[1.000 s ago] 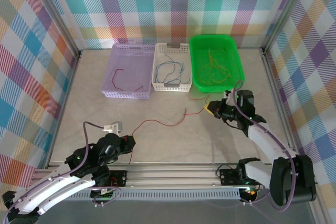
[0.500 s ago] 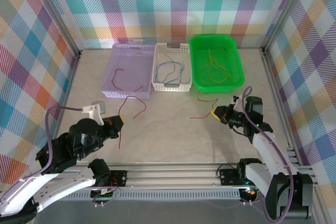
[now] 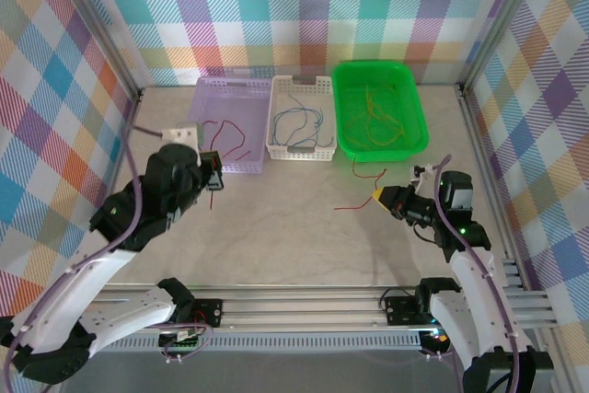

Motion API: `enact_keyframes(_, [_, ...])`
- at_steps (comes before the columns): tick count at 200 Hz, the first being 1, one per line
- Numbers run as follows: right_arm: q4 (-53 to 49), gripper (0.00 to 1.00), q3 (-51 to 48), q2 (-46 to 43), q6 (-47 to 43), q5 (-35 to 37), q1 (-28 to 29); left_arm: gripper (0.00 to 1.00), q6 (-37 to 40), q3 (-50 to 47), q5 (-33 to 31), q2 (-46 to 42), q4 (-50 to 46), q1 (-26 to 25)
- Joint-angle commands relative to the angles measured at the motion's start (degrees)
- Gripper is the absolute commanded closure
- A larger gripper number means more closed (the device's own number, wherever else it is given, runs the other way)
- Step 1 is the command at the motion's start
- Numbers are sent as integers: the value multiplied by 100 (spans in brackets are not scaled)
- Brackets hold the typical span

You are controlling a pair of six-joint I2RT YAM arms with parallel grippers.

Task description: Untangle the cables

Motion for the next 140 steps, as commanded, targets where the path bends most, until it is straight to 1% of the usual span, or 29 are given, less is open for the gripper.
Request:
enact_keyframes(1, [-297,100,299,-225,-129,-265,-33,100,331,227,816,452,570,764])
enact_keyframes(13, [-363,100,369,-323,-175,-330,-28,100,242,330,1157,749,764,1174])
enact_keyframes(24, [-434,100,424,-401,-217,-381,-29,100,220,458,1352,1038,948,1411])
enact_keyframes(72, [-368,100,536,-762,-54,-711,-23,100,252,945,1750,2206,1491,2038])
enact_keyframes(99, [-344,100,651,-868,-52,-869,-23,100,160,1149,2049,2719,1719,2293])
enact_keyframes(140, [-169,100,678,-1021,38,-1080,-18,100,170,1297,2098,3305,2160,2344])
